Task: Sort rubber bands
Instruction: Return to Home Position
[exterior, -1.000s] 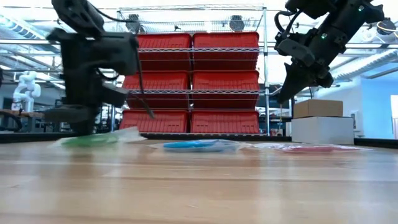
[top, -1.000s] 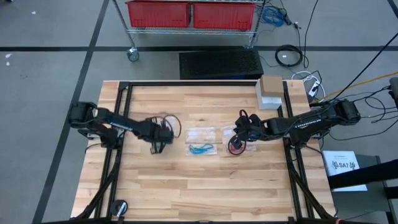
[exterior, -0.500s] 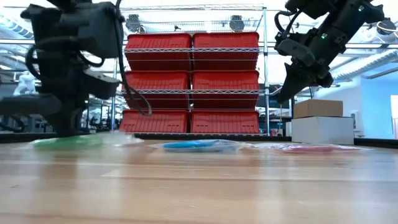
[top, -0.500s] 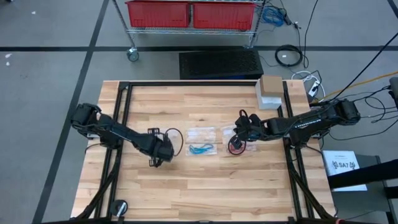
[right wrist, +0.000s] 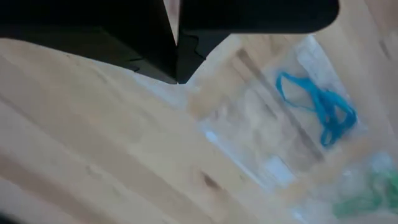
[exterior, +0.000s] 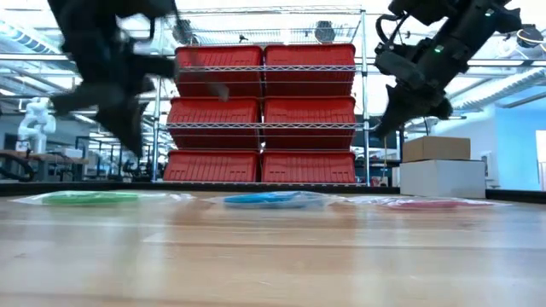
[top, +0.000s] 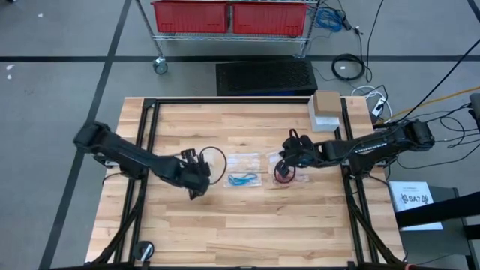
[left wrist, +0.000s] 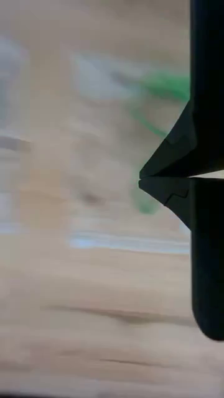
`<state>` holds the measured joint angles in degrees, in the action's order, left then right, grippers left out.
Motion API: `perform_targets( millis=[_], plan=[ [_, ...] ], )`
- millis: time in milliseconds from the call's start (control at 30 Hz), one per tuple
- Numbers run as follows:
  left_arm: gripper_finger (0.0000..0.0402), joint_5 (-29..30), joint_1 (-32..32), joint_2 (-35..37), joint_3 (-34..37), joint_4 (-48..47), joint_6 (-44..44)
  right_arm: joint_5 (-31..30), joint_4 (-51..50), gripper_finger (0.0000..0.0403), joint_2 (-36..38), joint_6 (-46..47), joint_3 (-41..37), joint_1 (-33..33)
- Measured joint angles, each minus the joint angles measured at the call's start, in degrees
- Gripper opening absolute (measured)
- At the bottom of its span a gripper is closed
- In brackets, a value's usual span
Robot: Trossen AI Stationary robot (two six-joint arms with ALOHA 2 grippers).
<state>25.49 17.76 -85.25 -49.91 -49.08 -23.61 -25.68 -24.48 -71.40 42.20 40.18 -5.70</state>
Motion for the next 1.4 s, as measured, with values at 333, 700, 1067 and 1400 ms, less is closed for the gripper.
perform_targets(
  millis=[333,700,1067,1400],
  plan=[
    [0.0001,-5.01,-3.29,25.05,12.57,37.59,15.3,3.52,10.69,0.0,3.5,-31.76,-0.1,-2.14],
    [0.0001,-31.51,-24.99,26.29,26.51,71.25,23.61,11.82,34.95,0.0,24.89,-41.1,-22.46,-1.75],
    [0.0001,-28.41,-30.35,42.89,42.72,79.89,22.39,12.47,37.2,0.0,61.72,-44.71,-39.54,0.38],
    [0.0001,-36.99,-38.74,49.29,47.7,82.76,25.47,12.59,27.17,0.0,70.89,-46.31,-39.39,9.14]
  ],
)
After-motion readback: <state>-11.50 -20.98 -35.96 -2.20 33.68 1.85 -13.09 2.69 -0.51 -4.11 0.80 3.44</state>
